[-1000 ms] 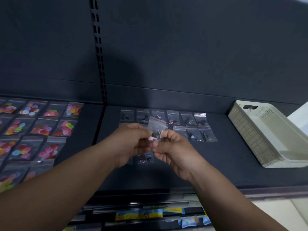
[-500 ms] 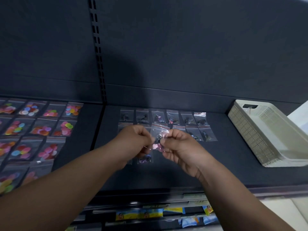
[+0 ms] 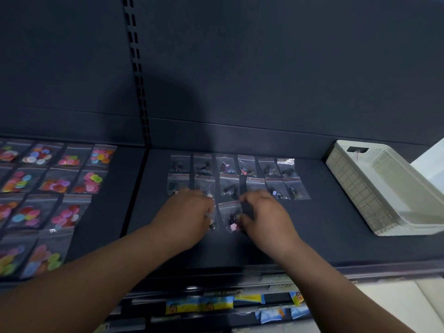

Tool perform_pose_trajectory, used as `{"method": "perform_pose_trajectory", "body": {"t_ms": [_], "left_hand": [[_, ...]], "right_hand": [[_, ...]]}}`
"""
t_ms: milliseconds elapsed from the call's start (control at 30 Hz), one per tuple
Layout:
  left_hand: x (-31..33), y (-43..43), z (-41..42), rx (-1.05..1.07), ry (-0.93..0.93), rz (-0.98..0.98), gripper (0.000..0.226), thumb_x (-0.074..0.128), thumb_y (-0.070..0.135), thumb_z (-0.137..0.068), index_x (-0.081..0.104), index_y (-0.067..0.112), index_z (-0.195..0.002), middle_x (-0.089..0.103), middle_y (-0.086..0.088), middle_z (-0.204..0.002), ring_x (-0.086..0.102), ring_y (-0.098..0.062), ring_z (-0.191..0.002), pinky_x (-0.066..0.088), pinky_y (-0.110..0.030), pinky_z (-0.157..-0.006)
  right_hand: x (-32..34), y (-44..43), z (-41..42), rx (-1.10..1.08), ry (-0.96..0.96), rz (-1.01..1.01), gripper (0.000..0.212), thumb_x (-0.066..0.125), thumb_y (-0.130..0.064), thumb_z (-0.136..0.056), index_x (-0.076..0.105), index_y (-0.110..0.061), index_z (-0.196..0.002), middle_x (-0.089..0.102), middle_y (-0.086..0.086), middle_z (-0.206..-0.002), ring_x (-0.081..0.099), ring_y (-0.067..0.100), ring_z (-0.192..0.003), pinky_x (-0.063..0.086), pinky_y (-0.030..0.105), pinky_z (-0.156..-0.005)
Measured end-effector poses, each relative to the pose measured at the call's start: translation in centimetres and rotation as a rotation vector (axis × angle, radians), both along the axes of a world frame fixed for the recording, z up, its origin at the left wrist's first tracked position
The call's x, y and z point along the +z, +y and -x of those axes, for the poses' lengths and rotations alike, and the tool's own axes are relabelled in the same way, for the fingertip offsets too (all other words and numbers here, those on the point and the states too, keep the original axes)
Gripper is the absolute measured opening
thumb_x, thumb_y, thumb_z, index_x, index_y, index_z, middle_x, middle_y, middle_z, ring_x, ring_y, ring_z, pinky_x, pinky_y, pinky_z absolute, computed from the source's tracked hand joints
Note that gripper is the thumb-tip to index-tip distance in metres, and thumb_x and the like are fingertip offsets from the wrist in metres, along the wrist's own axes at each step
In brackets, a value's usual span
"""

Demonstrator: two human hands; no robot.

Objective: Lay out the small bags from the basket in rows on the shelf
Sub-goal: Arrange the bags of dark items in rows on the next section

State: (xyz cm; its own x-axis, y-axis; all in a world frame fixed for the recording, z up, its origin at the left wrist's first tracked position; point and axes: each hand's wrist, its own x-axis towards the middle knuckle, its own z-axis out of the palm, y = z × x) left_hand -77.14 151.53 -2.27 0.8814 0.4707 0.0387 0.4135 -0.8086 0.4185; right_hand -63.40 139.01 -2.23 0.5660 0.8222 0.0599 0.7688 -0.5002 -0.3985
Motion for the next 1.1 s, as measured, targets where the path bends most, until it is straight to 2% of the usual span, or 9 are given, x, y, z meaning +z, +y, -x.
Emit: {"method": "perform_pose_trajectory", "body": {"t_ms": [133,267,433,633,800,933,1100], "left_hand": [[-0.6,0.2,-0.1,-0.054,0.034,-0.032,0.009,0.056,0.024,-0.088,0.065,0.026,-0.091,0.058,0.004,-0.102,0.048,-0.017,-0.1,0.041,-0.029,-0.087],[-1.1,0.2,-0.2,-0.073,0.084,-0.007,0.017,0.057,0.018,-0.086,0.067,0.028,-0.097,0.058,0.004,-0.107,0.048,-0.017,-0.105,0.043,-0.03,-0.086],[-1.3,0.4,-0.3,-0.076,0.089,0.0,0.018,0.057,0.017,-0.085,0.067,0.027,-0.096,0.058,0.004,-0.107,0.049,-0.017,-0.104,0.043,-0.031,-0.087],[-0.9,0.5,-0.7,-0.078,0.024,-0.017,0.01,0.057,0.018,-0.086,0.064,0.023,-0.089,0.056,0.006,-0.098,0.05,-0.015,-0.099,0.039,-0.026,-0.079],[1.2,0.1,-2.7,-0.075,-0.066,-0.063,0.024,0.057,0.024,-0.086,0.063,0.024,-0.109,0.058,0.002,-0.109,0.049,-0.018,-0.108,0.041,-0.03,-0.09],[3.1,-1.3,-5.4,-0.103,-0.131,-0.097,0.027,0.058,0.028,-0.086,0.061,0.023,-0.113,0.056,0.003,-0.115,0.049,-0.02,-0.112,0.04,-0.03,-0.095],[5.0,-4.5,-10.9,-0.164,-0.185,-0.115,0.032,0.06,0.03,-0.085,0.058,0.025,-0.117,0.055,0.002,-0.117,0.051,-0.018,-0.113,0.038,-0.028,-0.094]], "right_hand": [[-1.0,0.2,-0.1,0.224,0.009,0.037,0.017,0.063,-0.014,-0.081,0.069,-0.021,-0.096,0.062,0.001,-0.103,0.053,0.021,-0.102,0.041,0.025,-0.088],[-1.3,0.2,-0.4,0.238,-0.007,0.026,0.013,0.061,-0.015,-0.086,0.07,-0.013,-0.095,0.065,0.003,-0.101,0.053,0.02,-0.1,0.035,0.02,-0.088],[-1.6,0.4,-0.6,0.233,-0.007,0.049,0.012,0.059,-0.018,-0.087,0.069,-0.016,-0.093,0.063,0.003,-0.101,0.051,0.023,-0.101,0.039,0.023,-0.088],[-1.0,0.0,-0.7,0.186,0.031,0.008,0.018,0.059,-0.024,-0.088,0.066,-0.019,-0.105,0.058,0.002,-0.107,0.051,0.019,-0.104,0.041,0.022,-0.086],[1.3,-1.4,-1.9,0.154,-0.03,-0.029,0.028,0.059,-0.024,-0.089,0.062,-0.018,-0.116,0.057,0.002,-0.115,0.05,0.018,-0.11,0.037,0.018,-0.088],[3.6,-3.3,-3.9,0.142,-0.115,-0.054,0.031,0.059,-0.026,-0.089,0.06,-0.018,-0.119,0.057,0.001,-0.119,0.049,0.019,-0.113,0.037,0.021,-0.092],[6.4,-7.1,-8.8,0.081,-0.213,-0.077,0.033,0.062,-0.026,-0.086,0.06,-0.018,-0.119,0.058,0.004,-0.12,0.051,0.024,-0.113,0.036,0.024,-0.096]]}}
